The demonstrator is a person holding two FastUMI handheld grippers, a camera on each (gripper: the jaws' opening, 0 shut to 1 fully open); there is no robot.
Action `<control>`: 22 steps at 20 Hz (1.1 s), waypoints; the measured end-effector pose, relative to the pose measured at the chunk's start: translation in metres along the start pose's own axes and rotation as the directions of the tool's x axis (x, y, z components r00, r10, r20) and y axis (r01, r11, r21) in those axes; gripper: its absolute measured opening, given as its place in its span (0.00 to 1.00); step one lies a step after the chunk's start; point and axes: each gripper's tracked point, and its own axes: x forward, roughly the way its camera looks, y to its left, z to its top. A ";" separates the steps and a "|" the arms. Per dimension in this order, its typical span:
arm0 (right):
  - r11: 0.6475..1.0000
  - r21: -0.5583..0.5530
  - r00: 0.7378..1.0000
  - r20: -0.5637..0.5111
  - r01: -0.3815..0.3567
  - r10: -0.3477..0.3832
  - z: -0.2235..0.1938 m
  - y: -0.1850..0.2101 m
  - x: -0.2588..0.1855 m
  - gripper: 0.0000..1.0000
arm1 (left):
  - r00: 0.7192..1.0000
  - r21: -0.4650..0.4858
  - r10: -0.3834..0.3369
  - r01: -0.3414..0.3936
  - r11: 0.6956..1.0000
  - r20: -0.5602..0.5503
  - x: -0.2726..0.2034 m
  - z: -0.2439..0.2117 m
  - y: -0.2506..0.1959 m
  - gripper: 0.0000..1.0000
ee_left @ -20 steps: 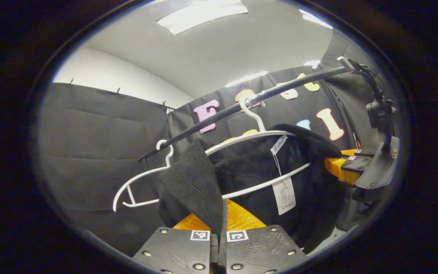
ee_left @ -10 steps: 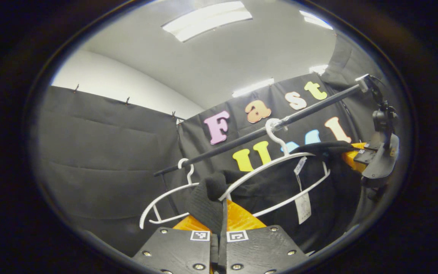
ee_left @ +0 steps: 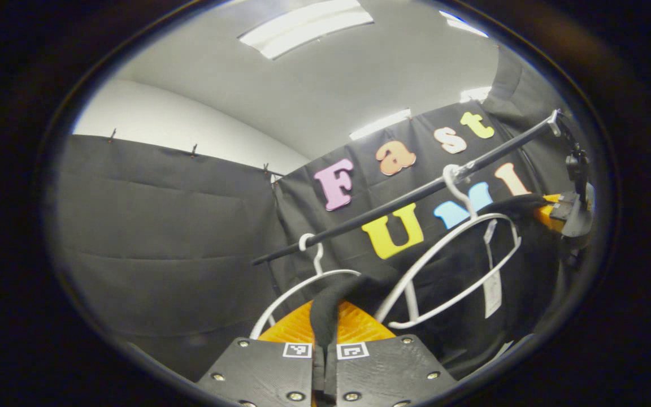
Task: Grasp the clothes on the hanger with both hands and then place them into the laundry hamper below.
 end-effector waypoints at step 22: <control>0.990 0.138 0.943 -0.327 -0.019 0.063 -0.119 -0.016 0.013 0.10 | 0.955 -0.093 -0.283 0.274 0.957 -0.091 0.029 -0.106 -0.058 0.00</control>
